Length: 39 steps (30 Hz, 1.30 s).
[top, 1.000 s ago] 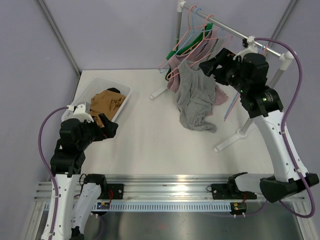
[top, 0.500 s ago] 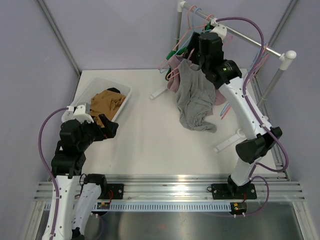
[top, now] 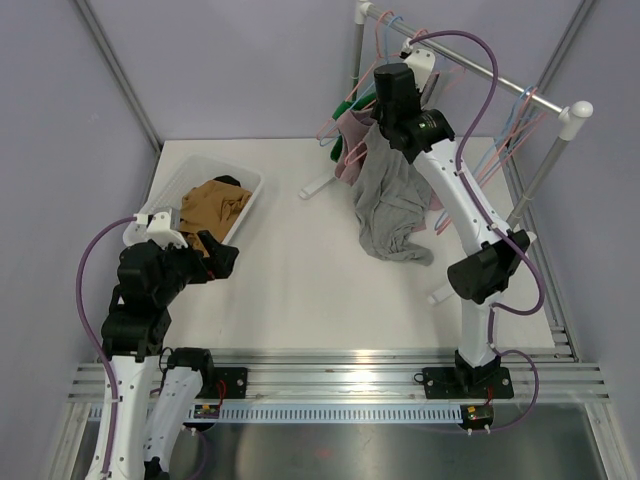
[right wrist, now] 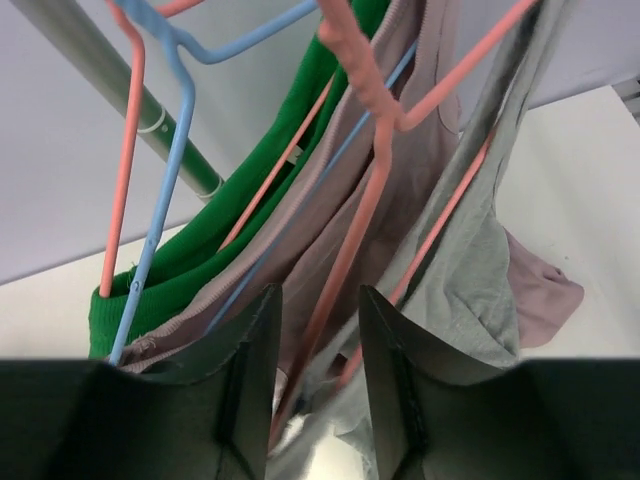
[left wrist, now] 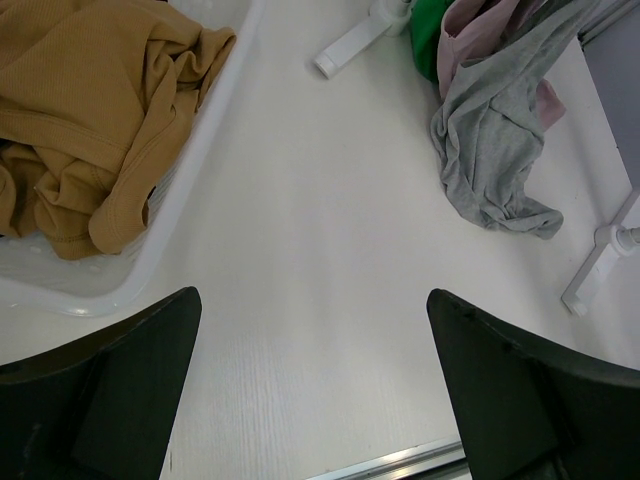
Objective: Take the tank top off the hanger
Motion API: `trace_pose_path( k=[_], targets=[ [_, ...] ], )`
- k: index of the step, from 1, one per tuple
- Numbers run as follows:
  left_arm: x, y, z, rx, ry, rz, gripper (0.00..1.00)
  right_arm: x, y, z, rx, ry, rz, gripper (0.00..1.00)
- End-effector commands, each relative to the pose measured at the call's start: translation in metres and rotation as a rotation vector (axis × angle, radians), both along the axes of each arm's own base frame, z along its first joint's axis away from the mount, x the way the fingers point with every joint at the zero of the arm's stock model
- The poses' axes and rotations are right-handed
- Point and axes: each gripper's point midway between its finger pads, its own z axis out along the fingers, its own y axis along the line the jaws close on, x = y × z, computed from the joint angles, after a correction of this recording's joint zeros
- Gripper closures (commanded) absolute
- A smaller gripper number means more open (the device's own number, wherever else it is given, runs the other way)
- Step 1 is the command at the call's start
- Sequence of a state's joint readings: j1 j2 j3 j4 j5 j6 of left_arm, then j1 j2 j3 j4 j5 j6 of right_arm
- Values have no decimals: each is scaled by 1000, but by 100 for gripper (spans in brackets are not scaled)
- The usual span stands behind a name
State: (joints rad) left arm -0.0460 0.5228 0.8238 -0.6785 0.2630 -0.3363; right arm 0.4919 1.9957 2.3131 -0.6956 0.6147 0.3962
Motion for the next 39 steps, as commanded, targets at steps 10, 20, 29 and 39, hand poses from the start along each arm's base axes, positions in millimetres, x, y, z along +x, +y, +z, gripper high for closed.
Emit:
trace_pose_path(
  k=[10,20,29,39],
  targets=[
    [1,-10,14,-15,-66,-62,1,-19,-22,40,16,-105,-84,92],
    [3,-10,12,-14,-58,-57,1,-50,-37,94,67,-201,-76,100],
    [4,-10,9,-15,-44,-55,1,-96,-25,119,146,-231,71,100],
    [7,-11,9,-14,-34,-61,1,-176,-20,114,203,-187,323,100]
  ],
)
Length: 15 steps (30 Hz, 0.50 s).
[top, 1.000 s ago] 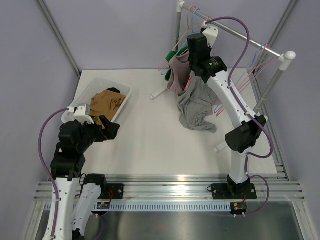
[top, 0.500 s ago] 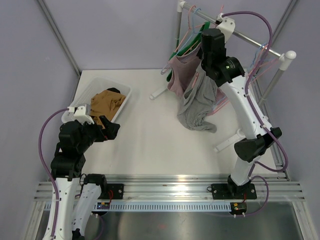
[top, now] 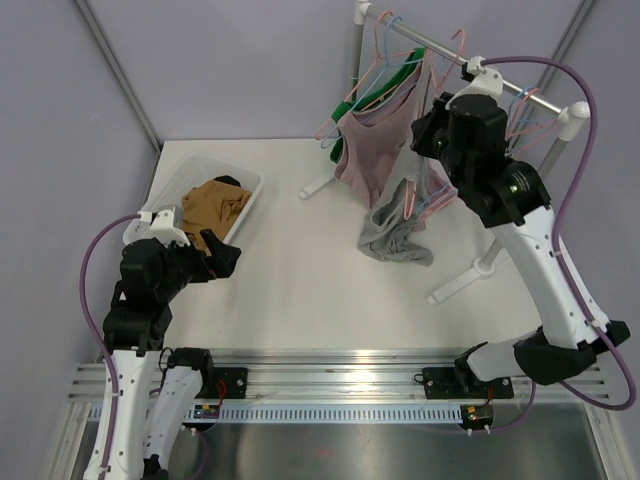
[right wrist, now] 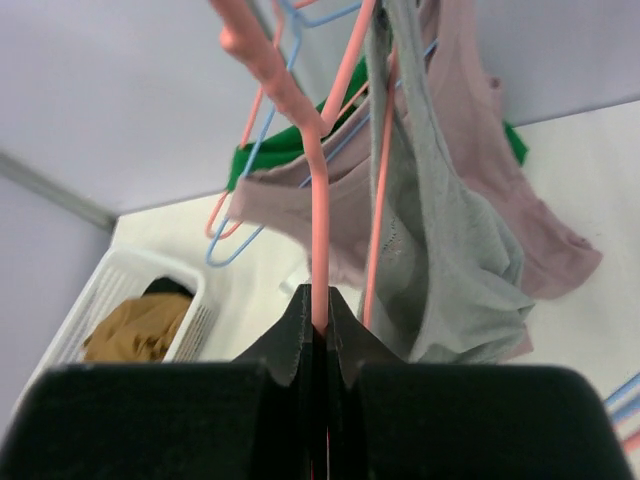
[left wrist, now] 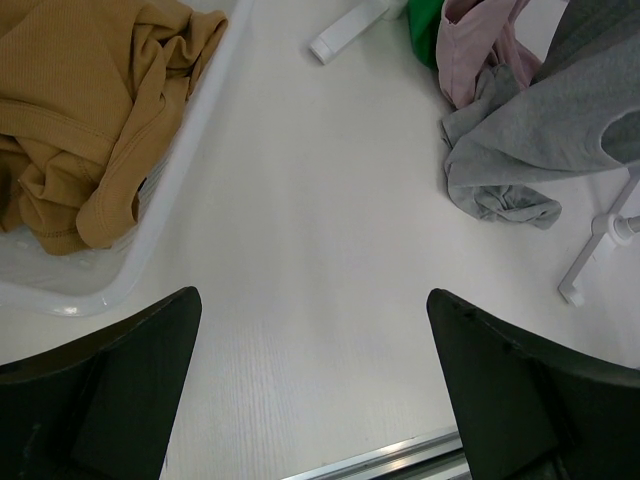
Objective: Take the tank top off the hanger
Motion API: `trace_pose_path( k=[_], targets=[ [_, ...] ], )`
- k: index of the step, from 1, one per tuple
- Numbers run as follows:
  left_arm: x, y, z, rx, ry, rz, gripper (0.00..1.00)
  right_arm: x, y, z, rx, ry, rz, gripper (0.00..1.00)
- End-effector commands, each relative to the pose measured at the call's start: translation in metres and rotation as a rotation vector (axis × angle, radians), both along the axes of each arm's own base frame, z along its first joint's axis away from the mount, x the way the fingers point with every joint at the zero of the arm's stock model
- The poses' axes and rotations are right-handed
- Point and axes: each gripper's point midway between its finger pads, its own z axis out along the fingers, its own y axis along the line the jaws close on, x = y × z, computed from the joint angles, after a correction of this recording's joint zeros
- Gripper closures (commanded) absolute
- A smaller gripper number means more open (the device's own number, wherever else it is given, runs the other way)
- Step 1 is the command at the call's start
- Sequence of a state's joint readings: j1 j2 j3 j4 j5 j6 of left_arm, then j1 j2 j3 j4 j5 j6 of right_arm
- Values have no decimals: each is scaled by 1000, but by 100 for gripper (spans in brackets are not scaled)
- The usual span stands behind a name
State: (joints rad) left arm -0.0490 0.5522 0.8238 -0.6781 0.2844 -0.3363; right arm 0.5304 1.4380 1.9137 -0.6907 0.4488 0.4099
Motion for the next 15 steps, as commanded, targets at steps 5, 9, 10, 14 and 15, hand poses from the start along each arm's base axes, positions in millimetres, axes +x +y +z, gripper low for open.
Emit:
trace_pose_path(
  k=[5,9,10,14,15],
  targets=[
    [7,-16,24,-34,-80,-89,1,-97,22,16,47,-34,398,100],
    [7,-34,49,-98,-101,-158,1,-142,43,-18,44,79,636,100],
    [9,-39,52,-104,-97,-168,1,-149,46,-25,49,103,672,100],
    [8,-72,88,-113,-167,-254,1,-181,58,-45,102,132,822,100],
    [6,-79,95,-119,-177,-272,1,-184,60,-51,105,142,841,100]
  ],
)
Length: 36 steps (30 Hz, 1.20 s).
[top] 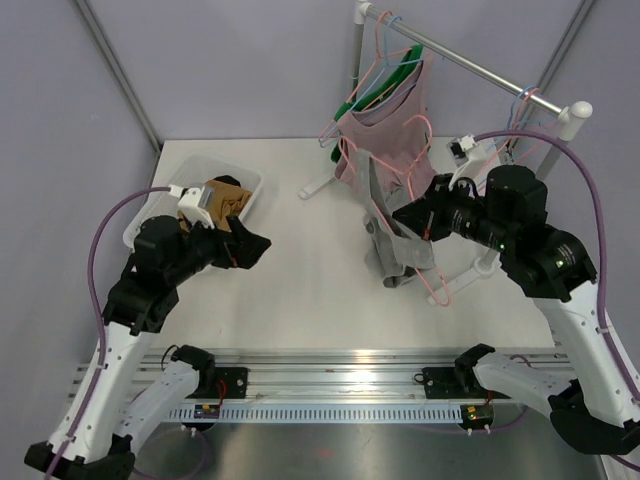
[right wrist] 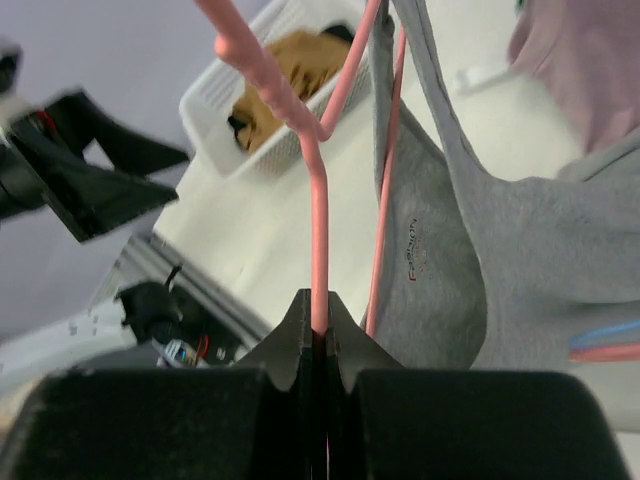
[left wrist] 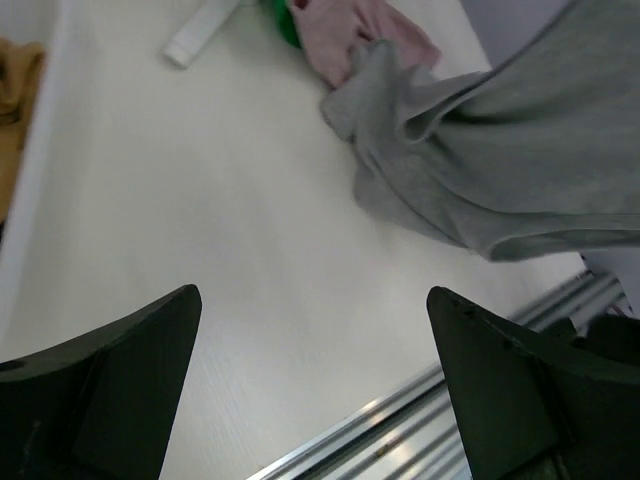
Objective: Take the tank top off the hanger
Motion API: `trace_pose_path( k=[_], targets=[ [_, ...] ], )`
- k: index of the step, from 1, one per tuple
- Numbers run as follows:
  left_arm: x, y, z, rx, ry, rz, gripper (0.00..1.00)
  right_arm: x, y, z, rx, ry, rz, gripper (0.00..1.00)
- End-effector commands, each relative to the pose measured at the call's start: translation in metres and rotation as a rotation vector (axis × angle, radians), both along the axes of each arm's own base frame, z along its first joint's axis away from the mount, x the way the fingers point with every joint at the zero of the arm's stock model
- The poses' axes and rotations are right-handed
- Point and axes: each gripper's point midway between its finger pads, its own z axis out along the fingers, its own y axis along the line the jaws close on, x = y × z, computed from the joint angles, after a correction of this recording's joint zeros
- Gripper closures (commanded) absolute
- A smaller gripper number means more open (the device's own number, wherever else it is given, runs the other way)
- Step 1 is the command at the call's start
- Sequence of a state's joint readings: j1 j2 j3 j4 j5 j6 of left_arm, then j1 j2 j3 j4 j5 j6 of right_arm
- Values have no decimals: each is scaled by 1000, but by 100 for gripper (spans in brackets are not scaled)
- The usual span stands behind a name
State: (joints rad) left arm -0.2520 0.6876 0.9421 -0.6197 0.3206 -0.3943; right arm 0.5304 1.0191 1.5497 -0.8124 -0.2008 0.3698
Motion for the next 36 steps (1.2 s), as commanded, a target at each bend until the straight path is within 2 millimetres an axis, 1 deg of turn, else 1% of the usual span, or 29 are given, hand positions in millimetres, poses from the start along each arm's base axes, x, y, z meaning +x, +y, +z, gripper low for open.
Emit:
trace_pose_path(
  k=[1,2,3,4,5,6,7,8,9,11,12,15,16,19,22,23,25,26,27,32,35,36],
  targets=[
    [2,-30,64,-70,-164,-66,1,-27,27,-23,34,59,216,100],
    [-1,-44,75,-80,-196,-95,1,-30,32,-22,59,50,251,100],
    [-2,-50,80,-91,-208,-105,1,-30,36,-36,58,81,269,100],
    [0,-53,82,-92,-216,-96,1,-33,41,-37,74,85,304,100],
    [-3,-64,88,-107,-236,-126,1,-33,44,-39,88,98,311,100],
    [-1,-71,85,-102,-231,-135,1,-34,46,-47,93,119,321,100],
    [4,-71,84,-87,-232,-105,1,-35,49,-44,113,105,341,100],
    [4,-76,81,-78,-230,-112,1,-36,50,-44,126,111,343,100],
    [6,-83,75,-56,-221,-108,1,-36,51,-49,129,122,347,100],
    [9,-90,68,-32,-223,-88,1,-40,55,-46,152,118,379,100],
    [12,-95,63,-18,-216,-83,1,-43,58,-50,152,127,396,100],
    [15,-105,59,-11,-222,-80,1,-50,63,-54,149,132,443,100],
    [19,-109,57,-5,-220,-74,1,-51,63,-54,145,130,444,100],
    [24,-114,53,3,-216,-59,2,-56,64,-56,141,124,460,100],
    [28,-118,48,12,-213,-53,7,-60,65,-57,140,126,472,100],
    [29,-118,47,18,-215,-51,11,-61,65,-58,140,128,477,100],
    [32,-118,44,29,-210,-37,16,-64,65,-56,145,120,487,100],
    [34,-119,40,39,-207,-39,23,-65,66,-55,147,118,493,100],
    [35,-120,39,41,-203,-37,25,-67,66,-56,149,122,501,100],
    [38,-128,35,36,-200,-52,25,-72,70,-54,163,126,534,100],
    [39,-131,33,39,-199,-57,39,-72,70,-56,160,133,533,100],
    [40,-130,33,39,-199,-56,55,-72,70,-56,160,130,535,100]
  ],
)
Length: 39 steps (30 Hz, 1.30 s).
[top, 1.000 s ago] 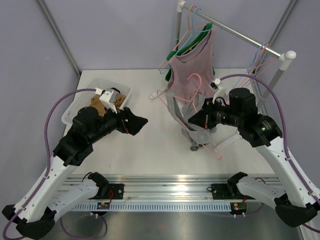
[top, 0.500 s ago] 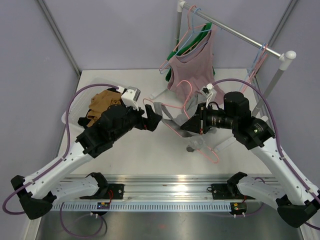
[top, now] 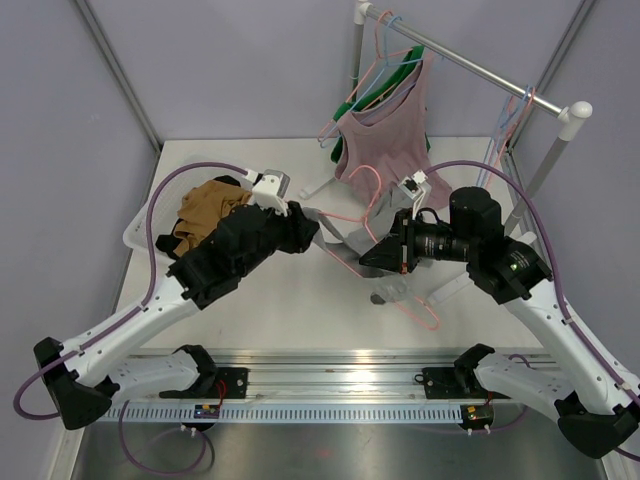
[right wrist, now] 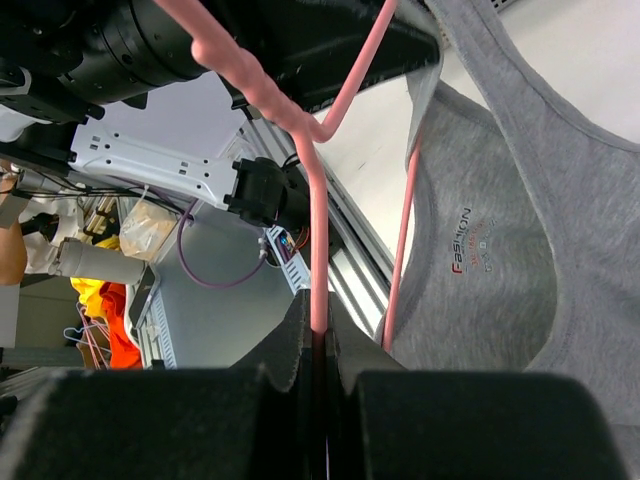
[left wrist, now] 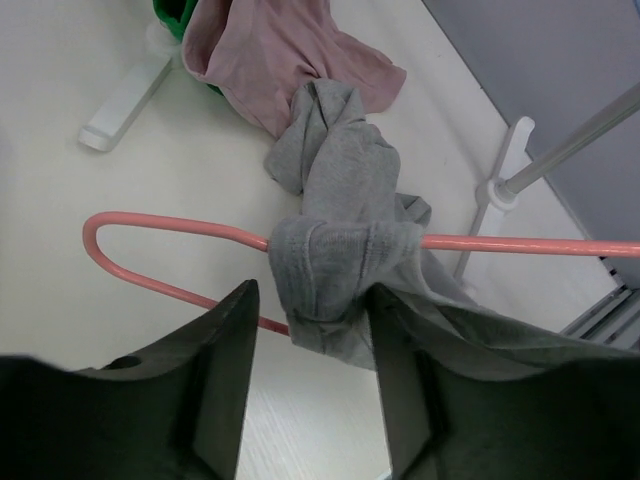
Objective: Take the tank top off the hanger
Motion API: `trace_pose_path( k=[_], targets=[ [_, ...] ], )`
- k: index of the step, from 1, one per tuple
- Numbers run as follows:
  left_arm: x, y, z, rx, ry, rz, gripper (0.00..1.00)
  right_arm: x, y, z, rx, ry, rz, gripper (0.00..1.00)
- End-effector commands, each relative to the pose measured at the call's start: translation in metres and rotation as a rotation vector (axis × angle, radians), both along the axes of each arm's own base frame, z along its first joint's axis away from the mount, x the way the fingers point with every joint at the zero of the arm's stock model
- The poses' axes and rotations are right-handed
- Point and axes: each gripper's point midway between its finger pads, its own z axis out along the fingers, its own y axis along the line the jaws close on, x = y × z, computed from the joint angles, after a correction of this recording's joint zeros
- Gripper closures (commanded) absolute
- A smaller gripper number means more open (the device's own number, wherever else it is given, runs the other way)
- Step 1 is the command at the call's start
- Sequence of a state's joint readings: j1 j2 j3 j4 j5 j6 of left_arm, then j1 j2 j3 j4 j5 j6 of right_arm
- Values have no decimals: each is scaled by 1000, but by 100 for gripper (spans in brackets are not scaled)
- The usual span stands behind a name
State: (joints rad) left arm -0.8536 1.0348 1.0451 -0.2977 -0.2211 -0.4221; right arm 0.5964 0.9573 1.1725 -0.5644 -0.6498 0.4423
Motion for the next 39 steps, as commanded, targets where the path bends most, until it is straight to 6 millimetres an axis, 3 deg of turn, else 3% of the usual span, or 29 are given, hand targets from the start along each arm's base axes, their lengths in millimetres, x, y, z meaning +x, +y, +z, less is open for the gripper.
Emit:
trace_pose_path(
  k=[1,4,7,14,17,20,24,26,27,28,29,30,31,33,34,35,37,38,39],
  targets=[
    [8,-4,20,-51,-61,20,62,-8,6,16,53,-57,56,100],
    [8,3,20,-39,-59,49,87,-4,0,9,12,-86,28,100],
    [9,21,15,-17,-51,127,100,-5,-6,-4,-45,-100,25,100],
    [4,104,8,50,-28,457,100,-40,-16,-16,-70,-137,188,100],
    [1,135,3,86,-12,564,100,-59,-18,-8,-21,-175,265,100],
    [-1,153,-6,104,19,605,100,-74,-20,3,36,-251,327,100],
    [-7,151,-14,109,62,571,100,-90,-25,12,96,-330,388,100],
    [-12,142,-14,89,84,516,100,-84,-24,13,94,-339,346,100],
    [-17,117,-14,40,99,378,100,-74,-23,18,97,-361,289,100],
    [-26,104,-8,12,71,273,100,-65,-22,18,97,-363,244,100],
    [-34,90,-4,-36,62,181,100,-52,-18,31,135,-414,181,100],
    [-48,61,-7,-108,59,8,100,-36,-18,36,159,-401,85,100],
    [-62,52,4,-175,25,-80,100,-26,-15,31,175,-395,39,100],
    [-88,25,5,-259,14,-279,100,-10,-14,66,331,-490,-61,100],
    [-98,19,7,-291,16,-337,100,-4,-12,62,362,-496,-80,100],
    [-105,12,11,-321,4,-390,100,3,-13,86,452,-571,-122,100],
    [-125,-1,1,-342,59,-473,100,9,-12,95,522,-584,-146,100],
    [-131,-7,-2,-341,76,-502,100,7,-14,113,586,-651,-147,100],
    [-143,-13,-5,-337,91,-546,100,13,-10,113,601,-645,-151,100]
  ],
)
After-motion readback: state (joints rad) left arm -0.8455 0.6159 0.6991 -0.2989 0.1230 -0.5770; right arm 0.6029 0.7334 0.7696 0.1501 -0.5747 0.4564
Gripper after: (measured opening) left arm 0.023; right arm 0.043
